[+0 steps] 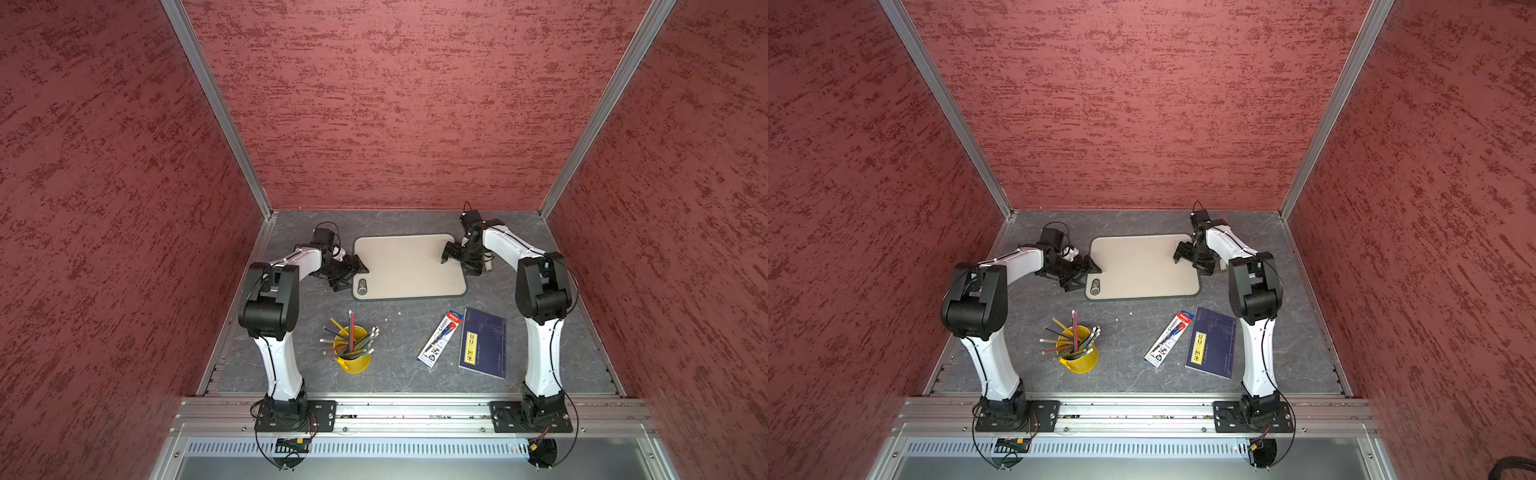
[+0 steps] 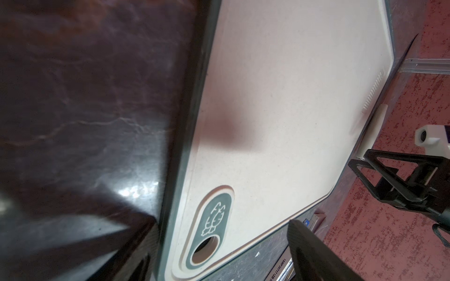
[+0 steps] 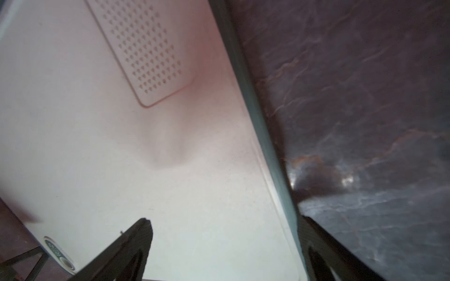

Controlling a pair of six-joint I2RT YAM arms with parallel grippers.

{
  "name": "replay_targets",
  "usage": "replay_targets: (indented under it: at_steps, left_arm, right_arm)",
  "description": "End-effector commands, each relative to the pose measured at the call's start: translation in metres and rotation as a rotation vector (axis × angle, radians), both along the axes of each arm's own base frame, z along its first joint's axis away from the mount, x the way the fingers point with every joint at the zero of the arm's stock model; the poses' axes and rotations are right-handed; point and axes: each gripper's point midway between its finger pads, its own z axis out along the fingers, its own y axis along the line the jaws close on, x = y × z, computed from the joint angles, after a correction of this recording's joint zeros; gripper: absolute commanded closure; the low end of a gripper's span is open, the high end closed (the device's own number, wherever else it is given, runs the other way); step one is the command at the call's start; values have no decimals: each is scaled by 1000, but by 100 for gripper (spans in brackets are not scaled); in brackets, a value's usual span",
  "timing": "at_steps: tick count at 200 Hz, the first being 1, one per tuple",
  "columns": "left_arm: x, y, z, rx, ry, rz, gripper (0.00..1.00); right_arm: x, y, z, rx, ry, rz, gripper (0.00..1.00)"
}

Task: Align the knife with the edge of the cutting board
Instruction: Adjust the work surface at the center of the board.

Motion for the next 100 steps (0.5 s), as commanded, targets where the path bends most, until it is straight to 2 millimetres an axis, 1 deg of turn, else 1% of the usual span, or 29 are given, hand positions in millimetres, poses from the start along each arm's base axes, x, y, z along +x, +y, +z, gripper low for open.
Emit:
replay_targets:
  at_steps: [1, 34, 50, 82, 100]
  left_arm:
    - [-5, -14, -1, -52, 33, -34, 13]
    - [0, -14, 7, -58, 16, -42, 13]
    - [2, -10, 16, -59, -4, -31, 12]
    - [6, 4, 41, -62, -55, 2, 13]
    - [7, 11, 60, -55, -94, 22, 12]
  right_arm:
    - [19, 1, 53, 28, -146, 26, 2]
    - [10, -5, 56, 22, -137, 25, 2]
    - [4, -14, 55, -13, -131, 19, 2]
    - [-1, -45, 54, -50, -99, -31, 2]
    - [-2, -66, 55, -119, -71, -37, 2]
